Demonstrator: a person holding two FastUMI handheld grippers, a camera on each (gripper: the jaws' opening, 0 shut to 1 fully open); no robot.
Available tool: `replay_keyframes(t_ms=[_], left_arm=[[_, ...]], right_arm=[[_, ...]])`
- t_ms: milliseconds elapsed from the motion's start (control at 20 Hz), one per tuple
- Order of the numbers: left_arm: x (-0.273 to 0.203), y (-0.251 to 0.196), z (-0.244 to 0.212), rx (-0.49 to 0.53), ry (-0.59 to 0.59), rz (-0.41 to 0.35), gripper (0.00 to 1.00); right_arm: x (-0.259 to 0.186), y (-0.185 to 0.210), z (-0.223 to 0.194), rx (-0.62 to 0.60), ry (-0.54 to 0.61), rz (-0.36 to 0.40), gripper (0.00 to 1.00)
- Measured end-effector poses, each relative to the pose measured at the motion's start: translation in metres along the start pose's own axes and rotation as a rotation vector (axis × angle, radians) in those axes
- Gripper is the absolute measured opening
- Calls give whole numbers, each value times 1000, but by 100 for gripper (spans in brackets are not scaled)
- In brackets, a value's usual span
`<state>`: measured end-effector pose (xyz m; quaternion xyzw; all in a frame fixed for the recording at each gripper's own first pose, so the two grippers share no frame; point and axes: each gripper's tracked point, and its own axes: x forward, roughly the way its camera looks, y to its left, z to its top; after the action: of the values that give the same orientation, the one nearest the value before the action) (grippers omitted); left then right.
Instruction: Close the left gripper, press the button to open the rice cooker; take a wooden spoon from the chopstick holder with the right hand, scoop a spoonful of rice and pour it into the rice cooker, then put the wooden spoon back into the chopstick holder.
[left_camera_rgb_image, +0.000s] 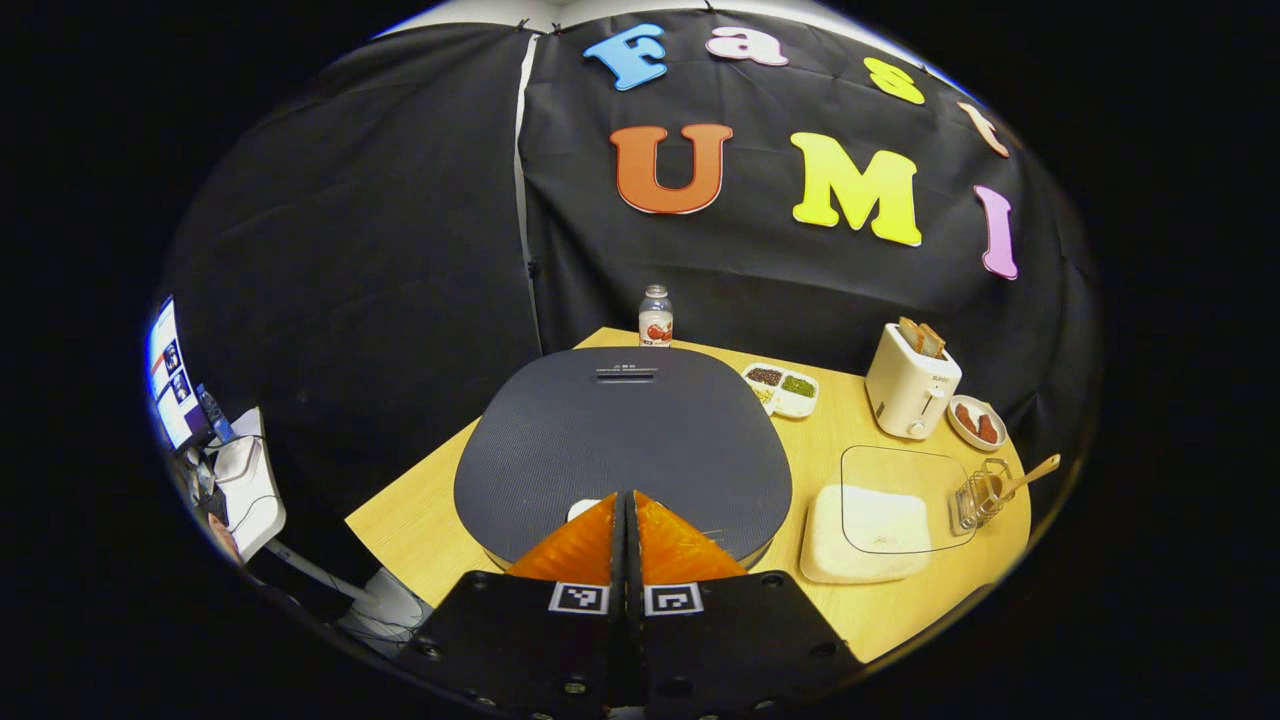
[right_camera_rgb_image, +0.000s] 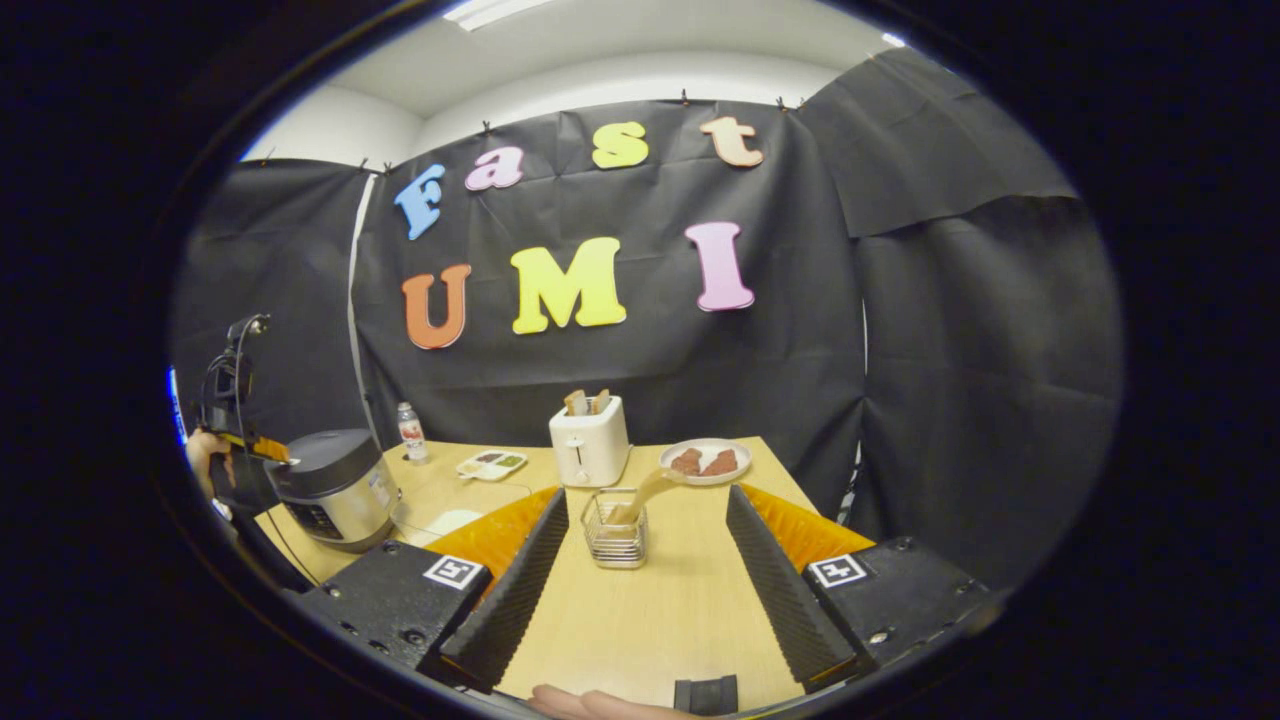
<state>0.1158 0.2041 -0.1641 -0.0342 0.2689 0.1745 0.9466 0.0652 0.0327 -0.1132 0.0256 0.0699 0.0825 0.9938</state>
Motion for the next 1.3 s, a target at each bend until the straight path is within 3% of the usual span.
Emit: replay_keyframes(t_ms=[600,800,950,1000,1100,1250,1300], left_arm=[[-2,0,-8,-35,12,-47,0],[-17,3,23,22,-165,-12,0],[-56,12,69,11,-342,42,2],[-64,7,77,-7,-345,24,2],[-84,-7,78,-11,-365,-27,40],[-101,-9,74,15,-388,-28,96],[-108,-11,72,24,-397,-27,95]], right_arm=[[-1,6,-16,-30,32,-2,100],[-6,9,-26,-60,50,-11,100],[-9,12,-30,-58,55,-24,100],[-9,15,-31,-54,56,-19,100],[-9,18,-35,-54,62,-18,99],[-6,23,-38,-55,63,-14,100],[-4,26,-39,-53,61,-12,100]])
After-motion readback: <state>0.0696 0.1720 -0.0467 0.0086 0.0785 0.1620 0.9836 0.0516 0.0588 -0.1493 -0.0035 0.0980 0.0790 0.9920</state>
